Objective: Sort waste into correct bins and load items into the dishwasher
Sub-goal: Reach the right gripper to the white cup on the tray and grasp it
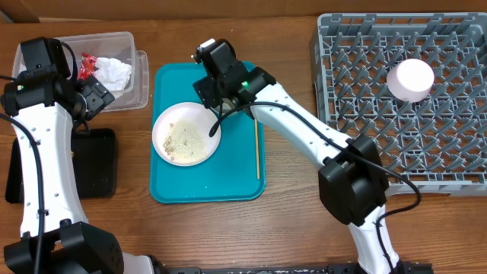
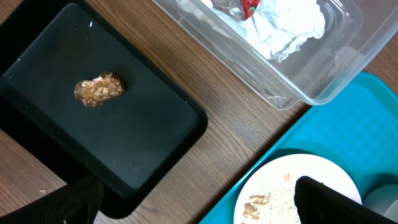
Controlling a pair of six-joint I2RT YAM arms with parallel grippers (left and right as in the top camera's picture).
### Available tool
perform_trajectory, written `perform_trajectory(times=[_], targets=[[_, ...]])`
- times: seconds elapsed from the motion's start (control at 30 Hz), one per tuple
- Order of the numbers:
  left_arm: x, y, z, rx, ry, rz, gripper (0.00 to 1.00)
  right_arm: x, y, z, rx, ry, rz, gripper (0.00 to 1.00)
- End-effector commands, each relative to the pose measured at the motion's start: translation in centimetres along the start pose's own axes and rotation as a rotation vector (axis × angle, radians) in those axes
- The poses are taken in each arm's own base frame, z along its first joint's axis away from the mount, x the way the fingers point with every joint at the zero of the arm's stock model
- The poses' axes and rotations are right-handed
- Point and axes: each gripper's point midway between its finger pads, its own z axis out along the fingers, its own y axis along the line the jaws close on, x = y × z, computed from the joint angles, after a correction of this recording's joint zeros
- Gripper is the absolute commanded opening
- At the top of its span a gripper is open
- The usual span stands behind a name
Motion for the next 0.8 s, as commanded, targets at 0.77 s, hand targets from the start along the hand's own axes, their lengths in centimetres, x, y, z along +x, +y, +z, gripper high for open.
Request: perform_trajectory(times=[0.77], targets=[[0.1, 0.2, 0.4, -0.014, 0.006, -0.008, 1.0, 2.5, -0.7, 3.1, 0.056, 0.073, 0.012, 0.42]])
